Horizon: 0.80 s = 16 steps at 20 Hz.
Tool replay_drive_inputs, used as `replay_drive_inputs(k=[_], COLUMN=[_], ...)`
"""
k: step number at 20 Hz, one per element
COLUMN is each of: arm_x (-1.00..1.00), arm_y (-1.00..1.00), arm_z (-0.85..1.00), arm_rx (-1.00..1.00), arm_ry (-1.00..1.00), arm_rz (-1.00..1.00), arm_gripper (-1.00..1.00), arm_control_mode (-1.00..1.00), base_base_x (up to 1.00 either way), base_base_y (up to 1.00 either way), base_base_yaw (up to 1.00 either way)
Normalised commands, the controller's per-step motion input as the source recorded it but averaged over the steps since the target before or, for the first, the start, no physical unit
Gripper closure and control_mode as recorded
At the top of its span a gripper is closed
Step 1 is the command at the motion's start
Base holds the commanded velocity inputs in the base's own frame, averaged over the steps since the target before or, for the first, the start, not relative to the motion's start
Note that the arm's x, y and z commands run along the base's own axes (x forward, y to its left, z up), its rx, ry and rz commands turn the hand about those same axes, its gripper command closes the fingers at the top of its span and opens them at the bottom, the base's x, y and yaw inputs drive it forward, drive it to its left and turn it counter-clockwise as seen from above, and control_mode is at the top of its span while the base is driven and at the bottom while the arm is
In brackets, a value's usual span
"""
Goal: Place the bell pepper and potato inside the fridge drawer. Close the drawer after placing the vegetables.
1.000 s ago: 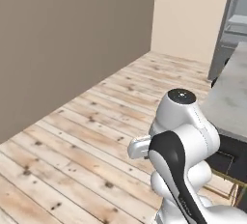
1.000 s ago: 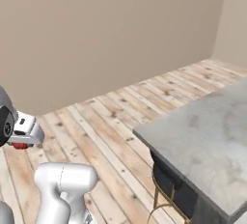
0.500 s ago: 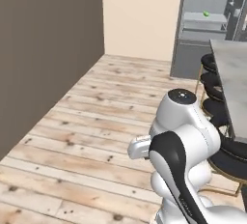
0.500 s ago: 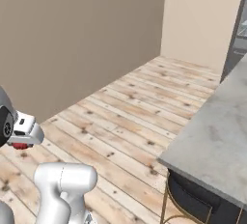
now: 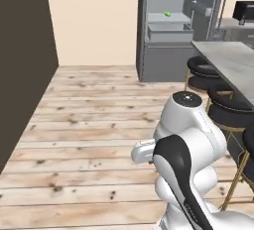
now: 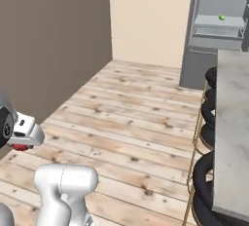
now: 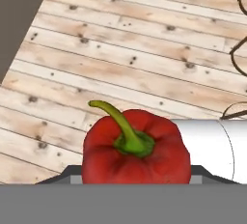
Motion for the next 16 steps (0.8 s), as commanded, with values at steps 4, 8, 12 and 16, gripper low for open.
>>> replay_drive_inputs(k=[4,8,12,16], arm_x=[0.00,0.00,0.00,0.00], arm_y=[0.00,0.00,0.00,0.00], arm_z=[0.00,0.00,0.00,0.00], arm_rx=[0.00,0.00,0.00,0.00], arm_ry=[0.00,0.00,0.00,0.00], arm_rz=[0.00,0.00,0.00,0.00], arm_gripper=[1.00,1.00,1.00,1.00], arm_control_mode=[1.00,1.00,1.00,1.00], base_base_x=[1.00,1.00,1.00,1.00], base_base_y=[0.72,0.59,0.46,0.49], base_base_yaw=[-0.52,-0.49,-0.45,-0.38])
